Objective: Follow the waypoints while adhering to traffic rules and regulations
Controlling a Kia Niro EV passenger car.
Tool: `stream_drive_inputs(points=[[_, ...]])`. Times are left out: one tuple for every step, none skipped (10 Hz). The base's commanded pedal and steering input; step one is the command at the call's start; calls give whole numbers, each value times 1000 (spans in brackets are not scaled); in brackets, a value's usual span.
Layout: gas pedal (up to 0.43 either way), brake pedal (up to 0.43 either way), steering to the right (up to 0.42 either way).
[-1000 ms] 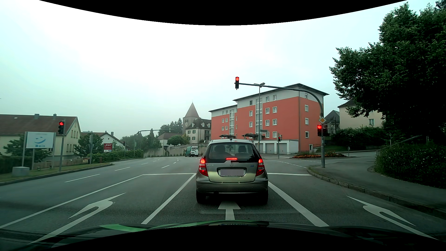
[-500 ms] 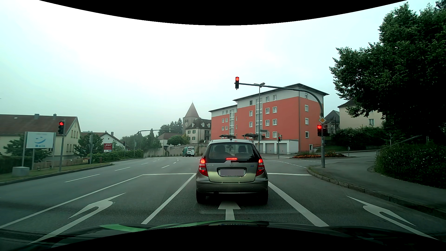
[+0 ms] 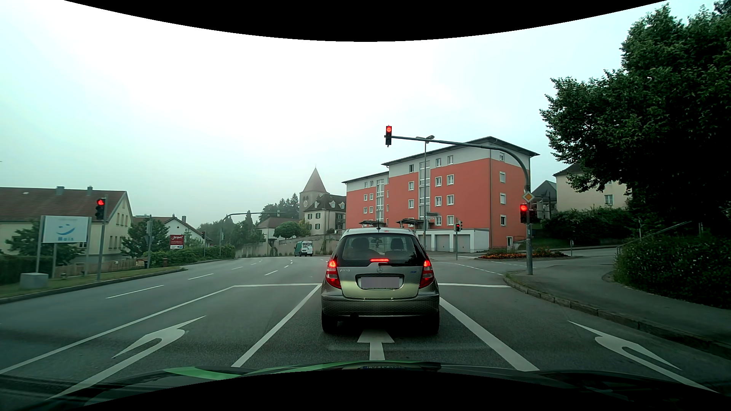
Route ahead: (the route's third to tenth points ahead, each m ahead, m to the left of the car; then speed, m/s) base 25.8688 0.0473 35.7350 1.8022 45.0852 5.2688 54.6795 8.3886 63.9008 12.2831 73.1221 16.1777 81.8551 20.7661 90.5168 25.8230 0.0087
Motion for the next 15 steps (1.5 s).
stream_drive_inputs(points=[[0,244,4],[0,244,4],[0,244,4],[0,250,4],[0,244,4],[0,250,4],[0,244,4],[0,244,4],[0,250,4],[0,250,4],[0,250,4],[0,250,4],[0,244,4],[0,250,4],[0,250,4]])
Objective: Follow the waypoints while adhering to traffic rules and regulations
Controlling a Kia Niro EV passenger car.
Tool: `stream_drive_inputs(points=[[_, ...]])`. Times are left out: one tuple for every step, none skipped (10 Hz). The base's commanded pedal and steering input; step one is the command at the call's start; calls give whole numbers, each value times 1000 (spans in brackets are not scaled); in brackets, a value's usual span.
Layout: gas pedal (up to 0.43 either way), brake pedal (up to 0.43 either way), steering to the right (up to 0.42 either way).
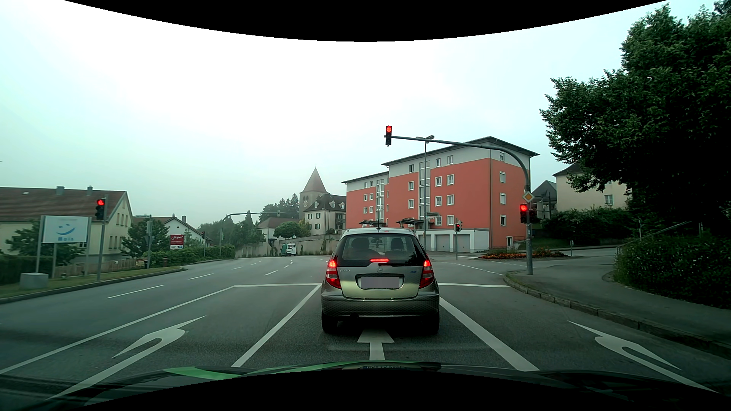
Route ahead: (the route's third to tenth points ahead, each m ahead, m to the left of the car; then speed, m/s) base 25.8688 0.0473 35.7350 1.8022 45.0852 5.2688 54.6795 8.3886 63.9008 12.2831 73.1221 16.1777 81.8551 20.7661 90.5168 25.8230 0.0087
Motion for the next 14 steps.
stream_drive_inputs(points=[[0,250,4],[0,250,4],[0,250,4],[0,250,4],[0,250,4],[0,250,4],[0,250,4],[0,250,4],[0,250,4],[0,250,4],[0,250,4],[0,250,4],[0,250,4],[0,256,4]])
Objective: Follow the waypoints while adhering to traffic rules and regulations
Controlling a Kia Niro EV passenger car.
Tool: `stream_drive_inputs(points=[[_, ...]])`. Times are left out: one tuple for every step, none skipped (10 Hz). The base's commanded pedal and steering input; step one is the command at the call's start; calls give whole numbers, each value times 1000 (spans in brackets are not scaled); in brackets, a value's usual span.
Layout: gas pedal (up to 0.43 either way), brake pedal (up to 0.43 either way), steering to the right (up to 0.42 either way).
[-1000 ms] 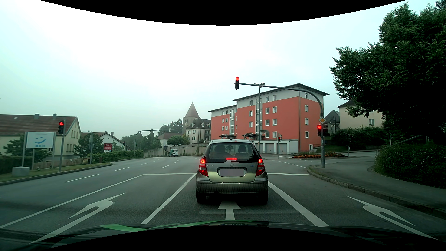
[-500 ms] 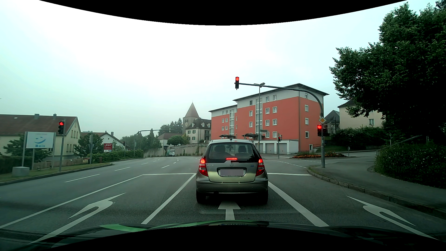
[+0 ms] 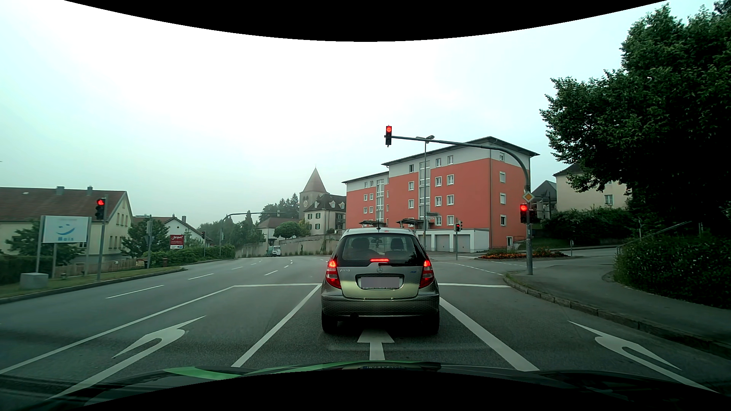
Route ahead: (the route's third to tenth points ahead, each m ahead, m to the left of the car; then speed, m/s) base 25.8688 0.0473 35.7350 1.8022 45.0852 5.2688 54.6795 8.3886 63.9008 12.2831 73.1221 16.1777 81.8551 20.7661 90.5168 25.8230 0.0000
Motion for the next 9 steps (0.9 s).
stream_drive_inputs(points=[[0,256,4],[0,250,4],[0,256,4],[0,256,4],[0,256,4],[0,256,4],[0,250,4],[0,256,4],[0,256,4]])
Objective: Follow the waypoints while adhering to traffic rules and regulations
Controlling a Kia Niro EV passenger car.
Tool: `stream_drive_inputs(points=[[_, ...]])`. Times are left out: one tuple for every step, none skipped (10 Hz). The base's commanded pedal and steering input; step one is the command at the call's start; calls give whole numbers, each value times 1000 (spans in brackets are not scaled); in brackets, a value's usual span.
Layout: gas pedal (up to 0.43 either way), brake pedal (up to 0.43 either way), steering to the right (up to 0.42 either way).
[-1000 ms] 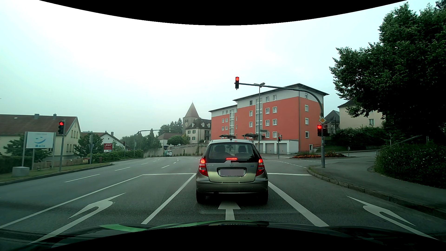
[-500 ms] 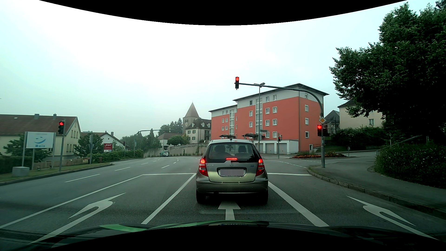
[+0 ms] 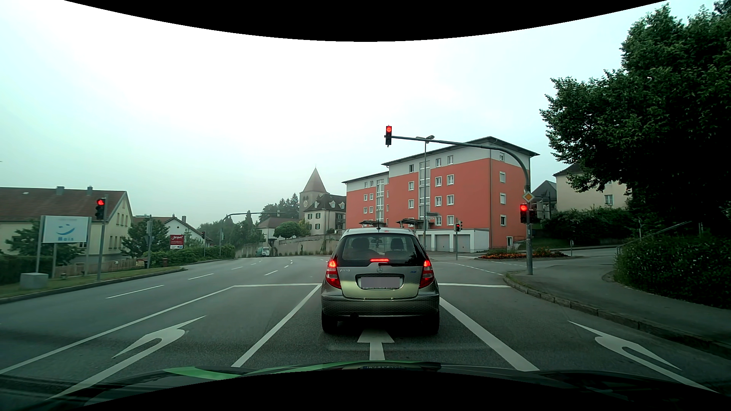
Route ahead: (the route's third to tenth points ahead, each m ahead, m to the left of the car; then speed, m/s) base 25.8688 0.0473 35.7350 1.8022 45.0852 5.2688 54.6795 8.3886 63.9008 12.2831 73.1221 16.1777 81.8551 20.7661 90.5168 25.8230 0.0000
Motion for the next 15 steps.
stream_drive_inputs(points=[[0,256,4],[0,256,4],[0,256,5],[0,256,4],[0,256,5],[0,256,4],[0,250,4],[0,256,4],[0,256,5],[0,256,4],[0,256,4],[0,256,5],[0,256,5],[0,256,5],[0,256,5]])
